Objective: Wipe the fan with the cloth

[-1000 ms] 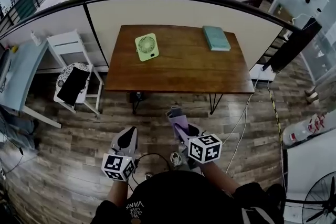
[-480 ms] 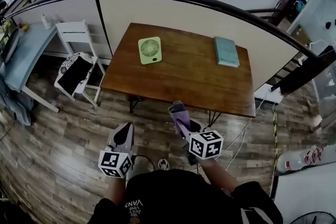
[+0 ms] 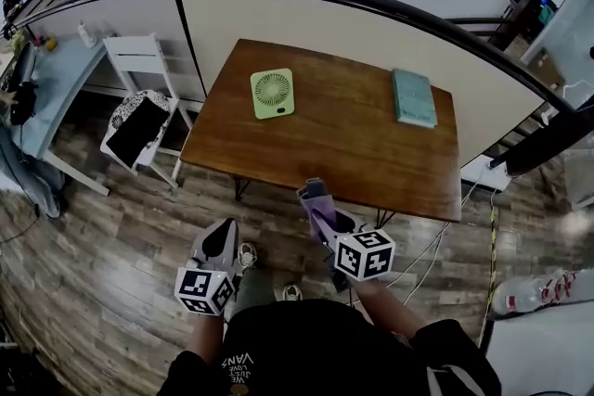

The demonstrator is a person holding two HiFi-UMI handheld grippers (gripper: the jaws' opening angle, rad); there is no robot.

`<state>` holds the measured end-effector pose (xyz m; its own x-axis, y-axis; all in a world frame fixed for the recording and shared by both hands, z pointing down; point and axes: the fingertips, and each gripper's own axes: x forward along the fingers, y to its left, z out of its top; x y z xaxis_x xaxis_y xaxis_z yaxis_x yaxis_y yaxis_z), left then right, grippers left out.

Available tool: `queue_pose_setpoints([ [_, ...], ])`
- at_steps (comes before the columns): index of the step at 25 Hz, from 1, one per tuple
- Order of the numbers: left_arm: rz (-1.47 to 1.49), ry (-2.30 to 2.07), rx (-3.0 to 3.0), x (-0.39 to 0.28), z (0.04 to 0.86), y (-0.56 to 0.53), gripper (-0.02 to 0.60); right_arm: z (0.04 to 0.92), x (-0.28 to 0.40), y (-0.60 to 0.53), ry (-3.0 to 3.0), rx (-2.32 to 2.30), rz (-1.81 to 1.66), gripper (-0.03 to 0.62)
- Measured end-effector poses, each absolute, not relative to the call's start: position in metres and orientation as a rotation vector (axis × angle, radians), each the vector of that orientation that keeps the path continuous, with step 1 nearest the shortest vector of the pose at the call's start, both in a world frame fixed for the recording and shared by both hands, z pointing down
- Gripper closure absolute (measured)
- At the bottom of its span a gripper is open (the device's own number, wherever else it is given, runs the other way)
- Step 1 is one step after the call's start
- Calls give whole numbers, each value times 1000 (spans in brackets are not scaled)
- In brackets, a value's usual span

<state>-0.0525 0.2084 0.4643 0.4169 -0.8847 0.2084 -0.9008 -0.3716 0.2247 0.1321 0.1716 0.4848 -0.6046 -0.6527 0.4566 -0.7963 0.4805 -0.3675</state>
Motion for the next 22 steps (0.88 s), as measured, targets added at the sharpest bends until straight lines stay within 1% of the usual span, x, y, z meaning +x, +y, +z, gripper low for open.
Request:
queue_pose_setpoints([
  [8, 75, -1450, 2405, -73, 464, 136, 571, 486, 107, 115, -2415, 1279, 827, 496],
  [15, 110, -1325, 2469, -106, 465, 69, 571, 482, 72, 66, -2375, 1391, 849, 496],
  [22, 169, -1158, 2555, -121, 468, 24, 571, 483, 47, 38, -2327, 1524, 872, 496],
])
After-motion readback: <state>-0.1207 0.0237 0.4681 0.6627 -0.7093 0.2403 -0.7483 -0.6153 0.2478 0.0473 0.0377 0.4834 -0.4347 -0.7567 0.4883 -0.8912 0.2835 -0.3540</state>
